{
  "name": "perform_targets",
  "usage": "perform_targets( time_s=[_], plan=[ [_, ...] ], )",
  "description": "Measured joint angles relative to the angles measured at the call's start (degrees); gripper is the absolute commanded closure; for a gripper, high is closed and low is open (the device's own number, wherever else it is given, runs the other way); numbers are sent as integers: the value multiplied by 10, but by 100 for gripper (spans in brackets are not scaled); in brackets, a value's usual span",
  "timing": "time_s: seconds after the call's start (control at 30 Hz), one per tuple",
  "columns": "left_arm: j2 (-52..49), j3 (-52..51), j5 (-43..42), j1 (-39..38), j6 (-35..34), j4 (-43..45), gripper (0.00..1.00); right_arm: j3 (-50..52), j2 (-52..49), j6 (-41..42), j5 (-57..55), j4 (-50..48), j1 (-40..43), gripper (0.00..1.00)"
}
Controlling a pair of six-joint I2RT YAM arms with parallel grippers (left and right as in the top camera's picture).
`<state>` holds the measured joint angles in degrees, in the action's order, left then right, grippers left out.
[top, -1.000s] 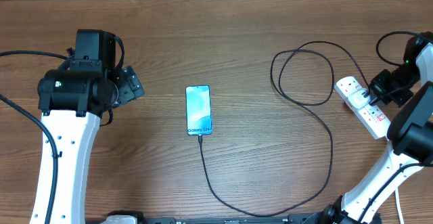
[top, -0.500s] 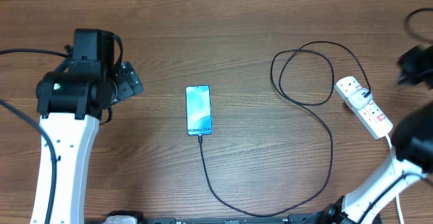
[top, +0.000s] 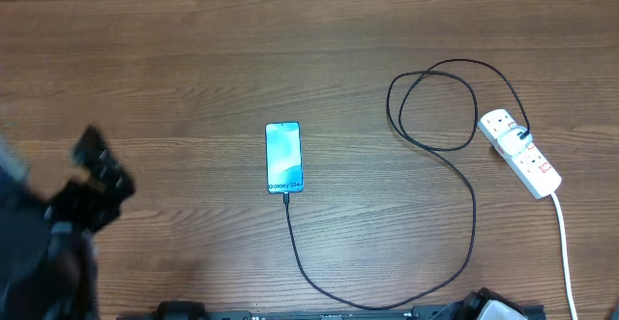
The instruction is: Plug charger to phone and switch on socket
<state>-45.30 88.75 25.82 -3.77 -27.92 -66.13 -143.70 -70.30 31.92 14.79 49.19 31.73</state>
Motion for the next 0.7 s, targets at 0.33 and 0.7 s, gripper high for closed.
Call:
perform_targets(
  time_s=[0.33,0.7],
  plan=[
    [22,3,19,0,7,-86,0,1,63,28,-2,-154,-116,11],
    [21,2,19,0,9,-104,0,125,185,-1,-52,-34,-192,0]
  ],
)
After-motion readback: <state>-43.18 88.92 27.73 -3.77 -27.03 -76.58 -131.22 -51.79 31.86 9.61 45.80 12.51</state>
